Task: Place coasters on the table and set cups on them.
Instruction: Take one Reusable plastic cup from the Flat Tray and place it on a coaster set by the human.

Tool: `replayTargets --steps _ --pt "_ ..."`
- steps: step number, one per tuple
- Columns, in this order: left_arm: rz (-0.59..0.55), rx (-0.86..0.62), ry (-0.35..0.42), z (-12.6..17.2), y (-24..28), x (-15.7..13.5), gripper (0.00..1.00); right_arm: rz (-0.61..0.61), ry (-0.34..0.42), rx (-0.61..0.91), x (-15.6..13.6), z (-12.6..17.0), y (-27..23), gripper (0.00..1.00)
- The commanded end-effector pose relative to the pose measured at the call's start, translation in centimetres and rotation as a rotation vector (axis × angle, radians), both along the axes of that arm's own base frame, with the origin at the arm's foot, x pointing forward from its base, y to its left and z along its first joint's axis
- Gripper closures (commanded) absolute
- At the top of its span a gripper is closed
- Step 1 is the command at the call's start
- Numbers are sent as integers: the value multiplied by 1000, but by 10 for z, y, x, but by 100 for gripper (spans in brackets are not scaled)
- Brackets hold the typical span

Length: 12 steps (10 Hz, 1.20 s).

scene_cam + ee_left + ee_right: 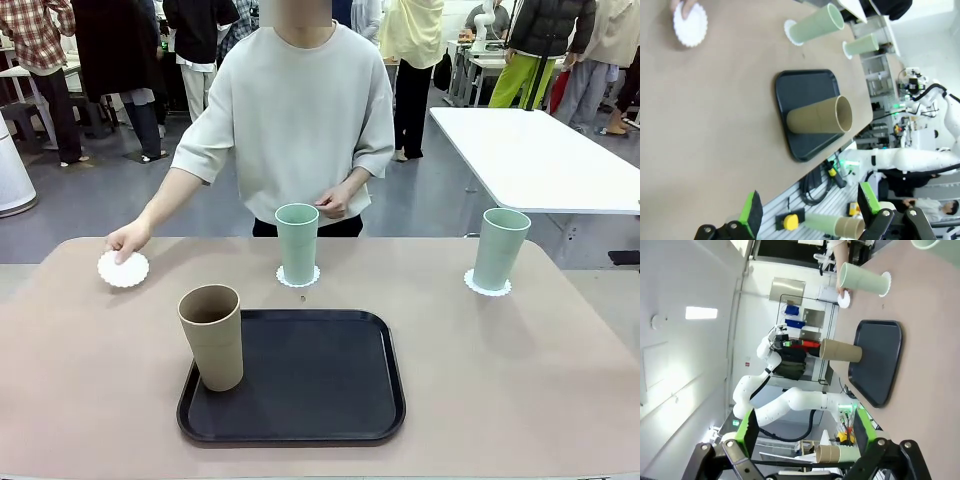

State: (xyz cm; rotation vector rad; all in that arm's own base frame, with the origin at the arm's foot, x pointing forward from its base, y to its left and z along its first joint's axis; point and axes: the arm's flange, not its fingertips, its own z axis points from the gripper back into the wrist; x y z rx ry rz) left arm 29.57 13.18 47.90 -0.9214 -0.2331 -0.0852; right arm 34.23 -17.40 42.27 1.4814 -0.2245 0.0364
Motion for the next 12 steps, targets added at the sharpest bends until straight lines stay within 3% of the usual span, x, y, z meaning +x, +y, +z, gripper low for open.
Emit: replayTargets --steps 1,2,12 --pt "0 -9 -11 0 0 0 0 19 33 -63 3 6 12 0" --pt "0 -9 -11 0 0 0 0 0 0 0 0 0 0 0" --pt "0 -9 -11 0 0 0 0 0 0 0 0 0 0 0"
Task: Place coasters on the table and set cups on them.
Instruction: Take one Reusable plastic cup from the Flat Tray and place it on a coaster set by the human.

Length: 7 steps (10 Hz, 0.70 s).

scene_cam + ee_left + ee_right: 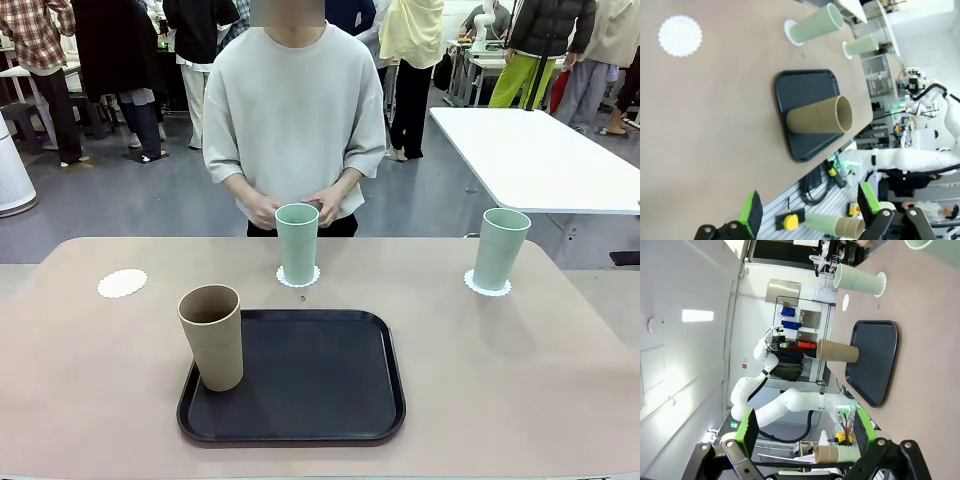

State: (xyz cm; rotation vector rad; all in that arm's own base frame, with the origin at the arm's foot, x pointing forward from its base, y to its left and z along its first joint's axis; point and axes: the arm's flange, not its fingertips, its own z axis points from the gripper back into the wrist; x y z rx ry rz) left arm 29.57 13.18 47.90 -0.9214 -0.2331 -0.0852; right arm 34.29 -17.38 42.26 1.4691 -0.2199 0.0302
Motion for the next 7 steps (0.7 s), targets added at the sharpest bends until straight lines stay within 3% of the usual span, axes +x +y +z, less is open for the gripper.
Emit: replayTargets --steps 1,3,4,5,6,7 --pt "0 -9 -11 0 0 0 0 3 -7 12 -1 0 0 0" --pt "0 0 0 0 0 0 0 3 -7 12 -1 0 0 0" --pt "-89 58 -40 15 3 6 0 3 -7 12 -1 0 0 0" --pt "-206 182 -141 38 -3 10 0 3 -7 12 -1 0 0 0" --pt "-359 352 -304 64 -19 14 0 3 -7 12 -1 0 0 0" --pt "-438 466 -380 84 -39 14 0 3 -7 12 -1 0 0 0"
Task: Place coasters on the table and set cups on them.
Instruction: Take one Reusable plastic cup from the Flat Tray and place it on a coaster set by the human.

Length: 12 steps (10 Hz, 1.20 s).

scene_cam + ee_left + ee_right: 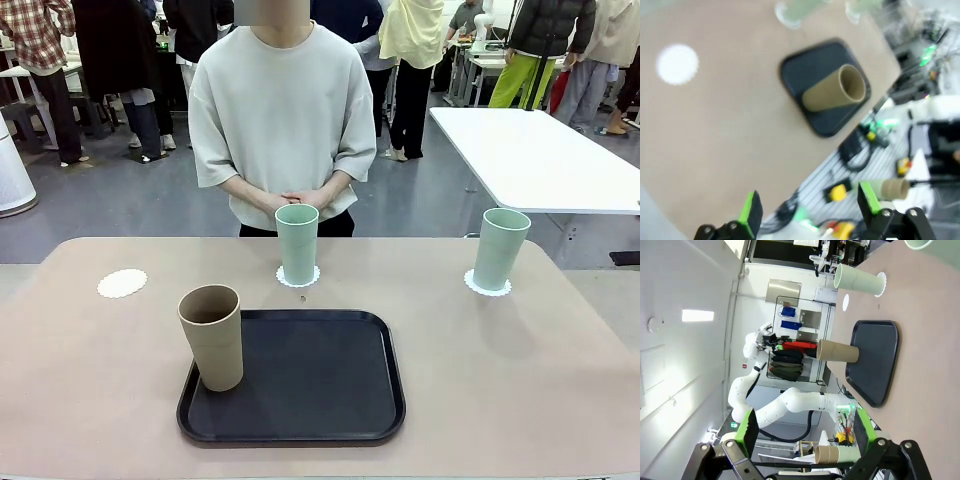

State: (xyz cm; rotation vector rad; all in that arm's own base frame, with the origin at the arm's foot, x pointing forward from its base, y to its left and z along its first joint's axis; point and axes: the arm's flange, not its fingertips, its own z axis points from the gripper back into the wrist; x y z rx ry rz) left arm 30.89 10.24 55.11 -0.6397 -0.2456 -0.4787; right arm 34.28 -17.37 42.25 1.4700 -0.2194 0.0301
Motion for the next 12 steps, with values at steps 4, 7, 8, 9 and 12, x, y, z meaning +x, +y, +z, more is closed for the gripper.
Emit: replayTargets --steps 4,7,8,9,12 --pt "-417 465 -471 53 -115 -10 0 2 -8 11 -1 0 0 0" --pt "-548 700 -521 14 -172 -10 0 2 -8 11 -1 0 0 0" --pt "-586 734 -511 3 -181 -5 0 2 -8 11 -1 0 0 0" --pt "-610 709 -470 -4 -186 0 0 2 -8 11 -1 0 0 0" --pt "-624 710 -509 -1 -188 -8 0 2 -8 11 -1 0 0 0"
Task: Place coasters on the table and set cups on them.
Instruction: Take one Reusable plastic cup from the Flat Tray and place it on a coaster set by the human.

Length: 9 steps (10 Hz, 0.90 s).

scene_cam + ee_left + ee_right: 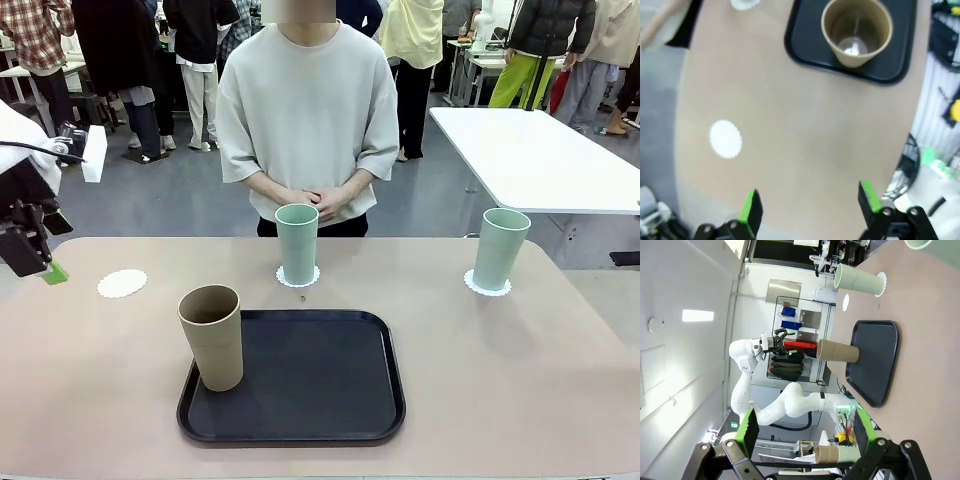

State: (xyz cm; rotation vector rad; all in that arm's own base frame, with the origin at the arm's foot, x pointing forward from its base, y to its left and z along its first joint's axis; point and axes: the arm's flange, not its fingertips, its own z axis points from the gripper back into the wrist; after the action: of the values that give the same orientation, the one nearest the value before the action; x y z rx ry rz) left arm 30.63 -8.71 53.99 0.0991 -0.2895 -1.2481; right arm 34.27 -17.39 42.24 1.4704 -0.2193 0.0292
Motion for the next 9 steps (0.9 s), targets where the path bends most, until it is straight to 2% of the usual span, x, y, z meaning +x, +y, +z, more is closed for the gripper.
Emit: replayTargets --steps 1,4,5,7,9 --pt "-15 8 -50 10 1 -6 0 3 -8 11 0 0 0 0" --pt "-16 -2 -32 11 0 -5 0 3 -8 11 0 0 0 0" --pt "-134 -171 20 6 12 11 0 3 -8 11 0 0 0 0" --pt "-258 -476 126 -11 41 42 0 3 -8 11 0 0 0 0" --pt "-285 -587 151 -43 65 74 0 3 -8 11 0 0 0 0"
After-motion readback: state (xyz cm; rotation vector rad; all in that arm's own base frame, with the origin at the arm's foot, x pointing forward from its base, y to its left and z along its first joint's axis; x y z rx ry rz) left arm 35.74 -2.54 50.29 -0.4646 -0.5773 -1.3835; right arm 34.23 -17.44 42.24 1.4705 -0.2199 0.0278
